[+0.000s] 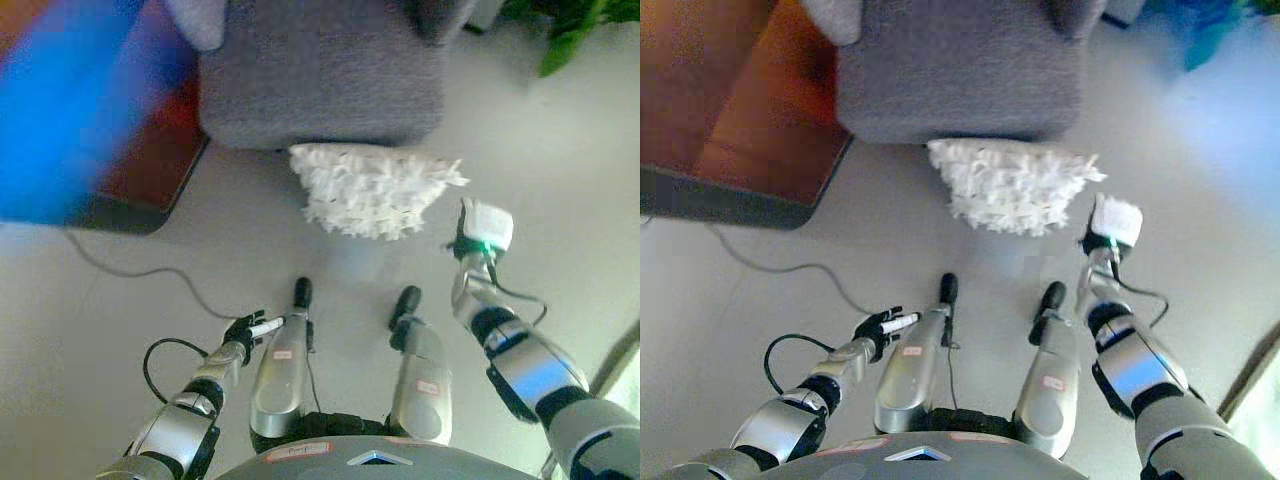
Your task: Pick up the pillow and put it on the sofa.
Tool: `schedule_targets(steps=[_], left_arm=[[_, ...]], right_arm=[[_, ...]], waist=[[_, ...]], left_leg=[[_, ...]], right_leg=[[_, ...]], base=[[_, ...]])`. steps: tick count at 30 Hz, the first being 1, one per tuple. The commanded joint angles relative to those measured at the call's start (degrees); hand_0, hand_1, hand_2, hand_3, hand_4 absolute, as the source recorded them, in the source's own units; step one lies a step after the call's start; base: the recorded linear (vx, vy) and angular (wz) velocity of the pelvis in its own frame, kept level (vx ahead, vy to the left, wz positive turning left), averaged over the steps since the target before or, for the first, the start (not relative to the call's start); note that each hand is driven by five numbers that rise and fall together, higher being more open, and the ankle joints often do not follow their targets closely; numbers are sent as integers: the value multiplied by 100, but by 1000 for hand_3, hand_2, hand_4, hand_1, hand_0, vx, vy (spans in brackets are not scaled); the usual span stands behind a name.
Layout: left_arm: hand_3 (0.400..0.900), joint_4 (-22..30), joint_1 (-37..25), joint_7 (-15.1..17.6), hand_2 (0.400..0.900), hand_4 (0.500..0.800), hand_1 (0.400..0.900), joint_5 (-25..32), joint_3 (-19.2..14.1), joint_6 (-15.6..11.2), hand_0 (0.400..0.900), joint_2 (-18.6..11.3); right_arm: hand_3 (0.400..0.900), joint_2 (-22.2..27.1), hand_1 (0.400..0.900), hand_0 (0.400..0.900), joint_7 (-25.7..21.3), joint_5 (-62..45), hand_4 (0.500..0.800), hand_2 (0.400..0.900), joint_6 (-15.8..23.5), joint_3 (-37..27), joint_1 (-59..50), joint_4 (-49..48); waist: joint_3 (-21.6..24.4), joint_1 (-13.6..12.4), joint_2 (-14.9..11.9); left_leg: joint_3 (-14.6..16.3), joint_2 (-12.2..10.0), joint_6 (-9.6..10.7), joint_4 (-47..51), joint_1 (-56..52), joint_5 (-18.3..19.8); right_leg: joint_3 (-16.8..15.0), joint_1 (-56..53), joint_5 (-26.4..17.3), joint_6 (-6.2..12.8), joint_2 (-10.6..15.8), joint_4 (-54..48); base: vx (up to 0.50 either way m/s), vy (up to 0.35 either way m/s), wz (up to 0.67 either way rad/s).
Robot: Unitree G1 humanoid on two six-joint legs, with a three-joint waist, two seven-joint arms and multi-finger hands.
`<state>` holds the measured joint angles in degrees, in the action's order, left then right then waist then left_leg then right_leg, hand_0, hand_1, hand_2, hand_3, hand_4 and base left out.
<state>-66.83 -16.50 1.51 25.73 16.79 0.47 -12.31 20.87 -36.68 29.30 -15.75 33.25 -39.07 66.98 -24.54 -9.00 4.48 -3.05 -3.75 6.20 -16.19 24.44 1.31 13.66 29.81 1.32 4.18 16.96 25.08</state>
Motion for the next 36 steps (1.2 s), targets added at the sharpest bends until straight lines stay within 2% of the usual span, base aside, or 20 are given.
schedule_targets(steps=[1, 3, 4, 6, 8, 9, 13, 18, 19, 22, 24, 25, 27, 28, 29, 30, 32, 34, 36], left_arm=[[900, -97, 538, -6, 900, 800, 900, 268, 219, -38, 900, -386], [900, 8, 630, -50, 900, 800, 900, 347, 242, -105, 900, -421], [900, 47, 676, -66, 900, 800, 900, 376, 261, -128, 900, -422], [900, 128, 717, -82, 900, 800, 900, 448, 297, -201, 900, -423], [900, 215, 766, -115, 900, 800, 900, 588, 329, -278, 900, -417], [900, 250, 806, -133, 900, 800, 900, 647, 331, -303, 900, -411], [900, 363, 953, -194, 900, 800, 900, 880, 310, -456, 900, -388], [900, 497, 1184, -235, 900, 800, 900, 949, 274, -591, 900, -380], [900, 515, 1279, -270, 900, 800, 900, 953, 272, -641, 900, -370], [900, 589, 1474, -344, 900, 800, 900, 946, 243, -711, 900, -373], [900, 585, 1524, -376, 900, 800, 900, 905, 244, -728, 900, -365], [900, 524, 1474, -390, 900, 800, 900, 822, 342, -694, 900, -326], [900, 491, 1387, -402, 900, 800, 900, 718, 489, -534, 900, -259], [900, 491, 1383, -402, 900, 800, 900, 717, 487, -534, 900, -256], [900, 508, 1362, -392, 900, 800, 900, 682, 546, -394, 900, -232], [900, 538, 1411, -369, 900, 800, 900, 695, 551, -400, 900, -253], [900, 643, 1620, -308, 900, 800, 900, 656, 560, -500, 900, -307], [900, 736, 1619, -303, 900, 800, 900, 590, 477, -352, 900, -350], [900, 768, 1646, -316, 900, 800, 900, 600, 402, -319, 900, -410]], right_arm=[[900, 254, 900, 900, -215, -202, 800, 900, -153, 76, 189, -212], [900, 375, 900, 900, -285, -295, 800, 900, -101, 133, 195, -276], [900, 416, 900, 900, -364, -342, 800, 900, -89, 159, 193, -298], [900, 495, 900, 900, -468, -444, 800, 900, -89, 180, 145, -331], [900, 583, 900, 900, -556, -465, 800, 900, -50, 210, 71, -369], [900, 618, 900, 900, -594, -483, 800, 900, -52, 229, 46, -391], [900, 801, 900, 900, -800, -607, 800, 900, -120, 234, -84, -431], [900, 1058, 900, 900, -1369, -1063, 800, 900, -120, 89, -189, -484], [900, 1152, 900, 900, -1627, -1260, 800, 900, -15, -13, -198, -498], [900, 1343, 900, 900, -1816, -1464, 800, 900, 159, -270, -188, -600], [900, 1376, 900, 900, -1744, -1458, 800, 900, 144, -378, -279, -536], [900, 1351, 900, 900, -1605, -1506, 800, 900, 90, -353, -642, -166], [900, 1672, 900, 900, -1003, -1546, 800, 900, -123, -99, -1520, 270], [900, 1673, 900, 900, -1001, -1546, 800, 900, -123, -94, -1527, 273], [900, 1931, 900, 900, -398, -1445, 800, 900, -455, 194, -2353, 441], [900, 1960, 900, 900, -259, -1395, 800, 900, -610, 231, -2506, 342], [900, 2011, 900, 900, -201, -1385, 800, 900, -873, 296, -2587, 95], [900, 2042, 900, 900, -122, -1437, 800, 900, -979, 523, -2896, 182], [900, 2055, 900, 900, 29, -1283, 800, 900, -1086, 482, -3043, 40]], waist=[[17, -165, -52], [-47, -214, 2], [-77, -253, 40], [-141, -275, 88], [-195, -305, 147], [-212, -332, 177], [-300, -396, 287], [-405, -430, 428], [-422, -423, 464], [-448, -397, 513], [-442, -404, 543], [-399, -462, 623], [-314, -576, 766], [-320, -572, 769], [-258, -668, 832], [-256, -683, 803], [-256, -718, 719], [-252, -773, 730], [-283, -772, 691]], left_leg=[[-62, 125, -442, -221, 106, 291], [-113, 169, -455, -288, 248, 270], [-146, 165, -439, -355, 255, 412], [-149, 205, -462, -324, 454, 195], [-143, 228, -465, -327, 600, 132], [-154, 222, -448, -380, 599, 272], [-154, 306, -467, -535, 940, 205], [-106, 370, -498, -716, 1290, 149], [-89, 379, -502, -736, 1361, 121], [-61, 358, -487, -766, 1436, 94], [-34, 325, -469, -742, 1419, 80], [-11, 311, -432, -738, 1392, 61], [5, 336, -417, -769, 1329, 37], [5, 336, -417, -769, 1326, 37], [25, 333, -420, -742, 1232, 24], [20, 318, -416, -698, 1185, 14], [18, 252, -365, -557, 1094, -38], [18, 240, -365, -566, 1102, -87], [14, 216, -364, -533, 1073, -82]], right_leg=[[-253, 171, -75, 403, 199, -24], [-213, 286, -39, 372, 233, 69], [-237, 319, 136, 419, 229, 209], [-149, 475, -22, 331, 271, 166], [-117, 621, -20, 307, 278, 215], [-166, 657, 150, 361, 262, 347], [-180, 948, 216, 307, 298, 573], [-215, 1258, 349, 243, 314, 900], [-235, 1313, 376, 227, 298, 945], [-285, 1387, 414, 218, 282, 1023], [-293, 1370, 440, 217, 272, 1024], [-296, 1344, 471, 218, 292, 1059], [-292, 1308, 497, 206, 418, 1174], [-292, 1306, 498, 206, 419, 1175], [-245, 1219, 496, 208, 541, 1167], [-214, 1174, 482, 216, 549, 1126], [-170, 1041, 464, 225, 464, 964], [-168, 1055, 462, 222, 471, 1038], [-151, 1019, 487, 212, 454, 1038]], base=[[-15, -18, 25], [28, -11, 19], [66, 2, 12], [-42, 34, 11], [-6, 37, 7], [71, 28, 4], [15, 28, 11], [7, 12, 11], [12, 11, 6], [16, 9, 3], [31, 22, 2], [106, 87, 7], [104, 94, 4], [85, 85, -7], [55, 49, -11], [70, 34, -18], [60, -55, -9], [57, -32, -8], [40, -39, -8]])
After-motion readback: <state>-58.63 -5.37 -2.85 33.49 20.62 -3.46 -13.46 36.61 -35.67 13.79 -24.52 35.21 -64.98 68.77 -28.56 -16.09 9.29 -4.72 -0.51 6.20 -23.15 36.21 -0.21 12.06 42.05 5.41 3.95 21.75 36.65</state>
